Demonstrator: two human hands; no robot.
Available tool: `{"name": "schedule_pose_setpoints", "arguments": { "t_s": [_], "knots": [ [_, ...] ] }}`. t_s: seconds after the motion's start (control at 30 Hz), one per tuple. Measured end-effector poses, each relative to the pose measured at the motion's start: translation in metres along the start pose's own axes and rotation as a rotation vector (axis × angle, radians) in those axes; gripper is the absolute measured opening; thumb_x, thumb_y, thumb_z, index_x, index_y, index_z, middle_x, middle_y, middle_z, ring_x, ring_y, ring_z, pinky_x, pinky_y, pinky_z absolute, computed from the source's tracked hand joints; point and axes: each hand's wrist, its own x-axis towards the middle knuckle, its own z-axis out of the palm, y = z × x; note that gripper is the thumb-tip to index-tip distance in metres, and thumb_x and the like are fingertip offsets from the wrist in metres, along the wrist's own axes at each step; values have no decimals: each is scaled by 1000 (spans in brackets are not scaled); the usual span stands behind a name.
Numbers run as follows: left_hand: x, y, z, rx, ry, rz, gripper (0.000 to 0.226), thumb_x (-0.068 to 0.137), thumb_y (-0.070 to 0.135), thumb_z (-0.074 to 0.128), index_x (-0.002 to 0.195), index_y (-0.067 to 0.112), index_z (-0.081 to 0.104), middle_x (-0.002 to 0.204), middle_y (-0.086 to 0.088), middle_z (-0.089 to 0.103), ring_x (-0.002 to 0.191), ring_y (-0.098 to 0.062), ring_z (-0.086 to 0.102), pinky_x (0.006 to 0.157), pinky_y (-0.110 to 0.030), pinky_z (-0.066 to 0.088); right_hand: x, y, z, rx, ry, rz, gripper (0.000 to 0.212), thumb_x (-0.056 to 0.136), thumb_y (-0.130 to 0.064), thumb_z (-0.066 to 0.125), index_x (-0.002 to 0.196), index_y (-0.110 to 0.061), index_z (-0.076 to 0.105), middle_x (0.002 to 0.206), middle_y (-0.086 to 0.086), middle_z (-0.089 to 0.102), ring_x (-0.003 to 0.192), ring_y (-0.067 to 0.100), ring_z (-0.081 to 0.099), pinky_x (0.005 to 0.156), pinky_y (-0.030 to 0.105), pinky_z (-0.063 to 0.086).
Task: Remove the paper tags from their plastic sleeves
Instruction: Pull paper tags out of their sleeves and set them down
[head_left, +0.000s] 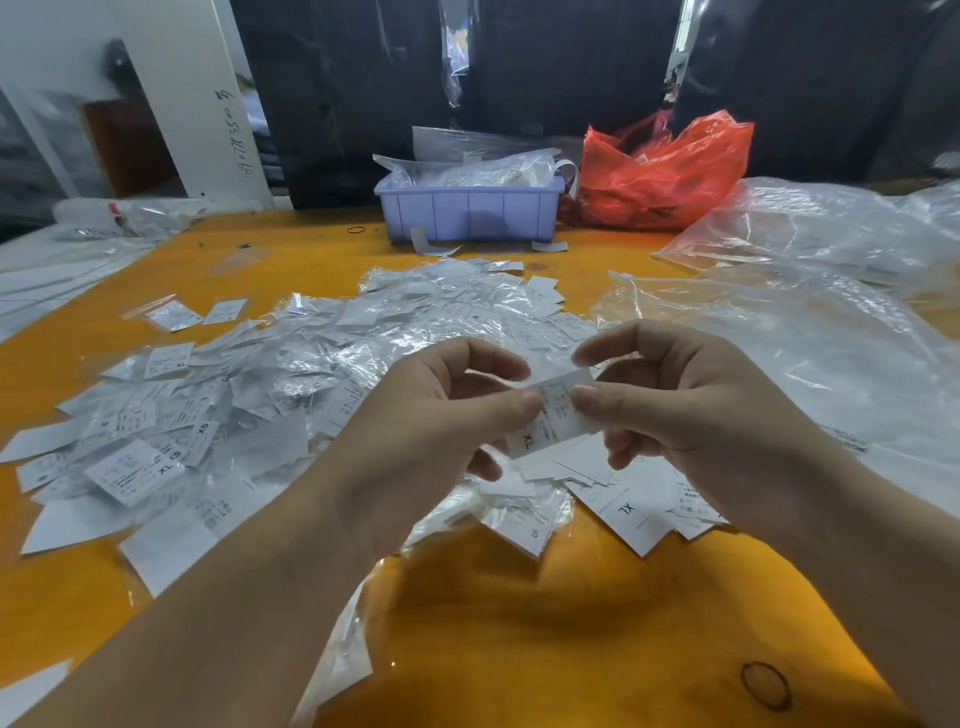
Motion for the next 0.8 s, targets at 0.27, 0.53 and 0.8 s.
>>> {"name": "schedule_pose_setpoints", "arguments": {
  "t_s": [0.27,0.53,0.8],
  "knots": [
    [6,-11,-14,753,388,264,15,85,31,68,95,36,58,70,11,59,59,3,56,46,-11,36,-2,4,-11,-530,115,-102,6,85,-26,68,91,-27,66,74,-5,69,66,11,64,62,31,55],
    [11,-19,-16,1096,372,115,45,83,43,67,123,34,50,127,11,42,124,-14,35,95,-33,33,-4,3,-29,-1012,-39,161,39,84,-34,72,120,-24,61,105,-8,59,93,8,57,73,23,48],
    [6,-23,3,1049,-37,311,35,91,51,46,124,42,55,126,24,44,123,2,30,95,-19,28,-5,2,-19,-1124,-146,175,43,76,-47,74,103,-14,68,102,-1,63,92,16,62,83,42,53]
  ]
}}
